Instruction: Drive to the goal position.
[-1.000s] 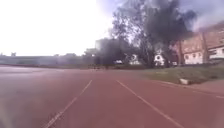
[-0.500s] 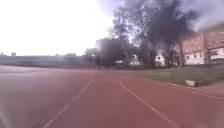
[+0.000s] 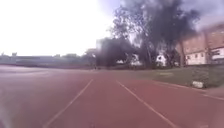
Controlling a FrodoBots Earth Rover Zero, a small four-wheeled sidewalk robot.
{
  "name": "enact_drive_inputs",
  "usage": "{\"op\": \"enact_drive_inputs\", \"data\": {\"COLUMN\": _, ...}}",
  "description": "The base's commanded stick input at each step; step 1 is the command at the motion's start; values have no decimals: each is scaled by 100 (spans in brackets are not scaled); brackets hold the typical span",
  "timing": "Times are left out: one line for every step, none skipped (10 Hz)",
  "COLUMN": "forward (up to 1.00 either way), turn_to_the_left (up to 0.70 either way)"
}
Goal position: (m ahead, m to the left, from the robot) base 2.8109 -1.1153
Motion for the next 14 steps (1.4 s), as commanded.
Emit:
{"op": "enact_drive_inputs", "data": {"forward": 70, "turn_to_the_left": 0}}
{"op": "enact_drive_inputs", "data": {"forward": 70, "turn_to_the_left": 0}}
{"op": "enact_drive_inputs", "data": {"forward": 70, "turn_to_the_left": 0}}
{"op": "enact_drive_inputs", "data": {"forward": 70, "turn_to_the_left": 0}}
{"op": "enact_drive_inputs", "data": {"forward": 70, "turn_to_the_left": 0}}
{"op": "enact_drive_inputs", "data": {"forward": 70, "turn_to_the_left": 0}}
{"op": "enact_drive_inputs", "data": {"forward": 70, "turn_to_the_left": 0}}
{"op": "enact_drive_inputs", "data": {"forward": 70, "turn_to_the_left": 0}}
{"op": "enact_drive_inputs", "data": {"forward": 70, "turn_to_the_left": 0}}
{"op": "enact_drive_inputs", "data": {"forward": 70, "turn_to_the_left": 0}}
{"op": "enact_drive_inputs", "data": {"forward": 70, "turn_to_the_left": 0}}
{"op": "enact_drive_inputs", "data": {"forward": 70, "turn_to_the_left": 0}}
{"op": "enact_drive_inputs", "data": {"forward": 70, "turn_to_the_left": 0}}
{"op": "enact_drive_inputs", "data": {"forward": 70, "turn_to_the_left": 0}}
